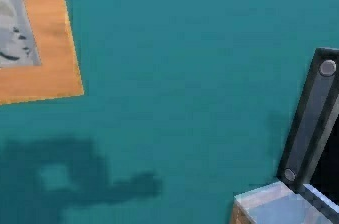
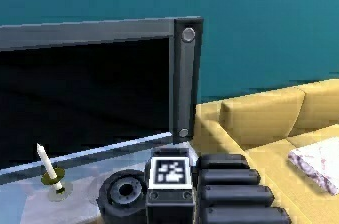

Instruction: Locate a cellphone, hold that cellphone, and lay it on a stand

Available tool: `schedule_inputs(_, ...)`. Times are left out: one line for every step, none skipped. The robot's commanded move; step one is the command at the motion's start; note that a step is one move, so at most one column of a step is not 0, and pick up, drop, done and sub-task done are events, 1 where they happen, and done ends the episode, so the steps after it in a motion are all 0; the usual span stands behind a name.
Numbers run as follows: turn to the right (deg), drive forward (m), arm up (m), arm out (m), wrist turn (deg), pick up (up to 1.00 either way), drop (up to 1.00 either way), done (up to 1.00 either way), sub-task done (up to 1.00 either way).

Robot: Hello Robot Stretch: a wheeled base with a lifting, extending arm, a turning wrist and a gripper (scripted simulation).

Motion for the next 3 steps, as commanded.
schedule_inputs(0.0, 0.00, 0.00, 0.48, 0.0, 0.00, 0.00, 0.00, 0.00)
schedule_inputs(0.0, 0.00, 0.00, 0.00, 39.0, 0.00, 0.00, 0.00, 0.00)
schedule_inputs(0.0, 0.00, -0.06, 0.00, 0.0, 0.00, 0.00, 0.00, 0.00)
